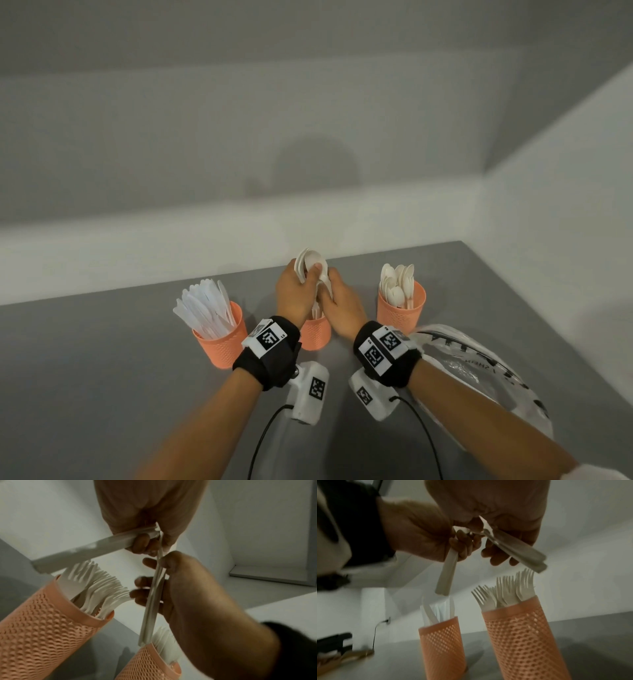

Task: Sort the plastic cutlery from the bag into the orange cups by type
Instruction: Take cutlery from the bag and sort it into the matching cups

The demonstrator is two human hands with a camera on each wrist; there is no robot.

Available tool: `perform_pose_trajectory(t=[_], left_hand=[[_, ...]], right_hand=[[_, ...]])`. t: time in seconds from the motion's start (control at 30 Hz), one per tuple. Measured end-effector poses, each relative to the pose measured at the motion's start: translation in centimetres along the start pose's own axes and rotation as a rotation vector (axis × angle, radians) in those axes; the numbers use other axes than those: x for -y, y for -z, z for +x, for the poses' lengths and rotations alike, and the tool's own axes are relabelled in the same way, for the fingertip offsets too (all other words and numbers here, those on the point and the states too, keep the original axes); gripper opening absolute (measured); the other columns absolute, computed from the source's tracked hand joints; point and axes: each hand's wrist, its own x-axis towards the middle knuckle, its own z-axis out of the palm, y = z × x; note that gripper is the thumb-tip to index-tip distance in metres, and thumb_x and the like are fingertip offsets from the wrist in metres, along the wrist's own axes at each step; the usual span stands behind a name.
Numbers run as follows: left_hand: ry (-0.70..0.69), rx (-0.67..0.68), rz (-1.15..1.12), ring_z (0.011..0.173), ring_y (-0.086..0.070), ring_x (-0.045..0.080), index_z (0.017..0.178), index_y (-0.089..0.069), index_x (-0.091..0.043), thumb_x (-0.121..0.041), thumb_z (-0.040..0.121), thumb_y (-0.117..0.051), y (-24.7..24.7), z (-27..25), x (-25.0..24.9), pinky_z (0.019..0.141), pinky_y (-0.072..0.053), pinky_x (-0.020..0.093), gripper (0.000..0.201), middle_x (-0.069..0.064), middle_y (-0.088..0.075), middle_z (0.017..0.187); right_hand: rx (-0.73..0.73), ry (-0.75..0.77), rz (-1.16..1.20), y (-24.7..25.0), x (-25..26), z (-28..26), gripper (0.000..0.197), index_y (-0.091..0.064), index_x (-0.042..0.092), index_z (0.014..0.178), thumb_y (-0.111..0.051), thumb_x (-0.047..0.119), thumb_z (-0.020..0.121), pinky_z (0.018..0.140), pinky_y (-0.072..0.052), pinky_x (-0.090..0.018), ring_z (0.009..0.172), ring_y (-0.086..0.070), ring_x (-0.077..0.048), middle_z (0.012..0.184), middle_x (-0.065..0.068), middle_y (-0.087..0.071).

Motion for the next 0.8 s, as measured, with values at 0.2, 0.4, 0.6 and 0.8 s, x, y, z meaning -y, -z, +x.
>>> perform_pose_trajectory(t=[0.2,0.4,0.6,0.8], left_hand=[[0.022,0.051,-0.077,0.098,-0.064,0.029,0.118,-0.057,-0.009,-0.026,0.092,-0.054,-0.8,0.3,-0.3,0.089,-0.052,0.041,0.032,0.013,-0.067,0.103],[0.086,0.126,-0.211,0.053,-0.045,0.011,0.115,-0.041,-0.011,-0.031,0.099,-0.033,-1.1,0.0,-0.9,0.047,-0.038,0.020,0.027,0.000,-0.050,0.073],[0.046,0.128,-0.210,0.059,-0.049,0.014,0.108,-0.038,-0.013,-0.002,0.094,-0.026,0.2,0.6,0.0,0.058,-0.045,0.022,0.021,0.003,-0.054,0.072],[-0.150,0.137,-0.014,0.069,-0.050,0.013,0.105,-0.040,-0.014,-0.004,0.096,-0.032,1.3,1.9,0.8,0.064,-0.040,0.016,0.015,-0.010,-0.062,0.080]], right_hand=[[-0.028,-0.045,0.237,1.4,1.2,1.0,0.032,-0.040,0.012,0.129,-0.033,0.012,0.098,0.074,-0.045,-0.026,0.077,-0.055,-0.008,0.084,0.007,-0.055],[-0.074,-0.066,0.349,2.5,0.2,1.8,0.028,-0.044,0.015,0.119,-0.032,0.006,0.096,0.057,-0.035,-0.018,0.060,-0.044,-0.004,0.070,0.007,-0.046],[-0.175,-0.153,0.406,5.3,-1.0,2.1,0.025,-0.042,0.010,0.107,-0.029,-0.005,0.092,0.053,-0.044,-0.010,0.059,-0.049,-0.012,0.076,-0.002,-0.052],[-0.366,-0.139,0.427,11.5,-1.8,3.2,0.031,-0.043,0.008,0.108,-0.027,-0.011,0.088,0.062,-0.051,-0.016,0.065,-0.059,-0.017,0.077,-0.007,-0.055]])
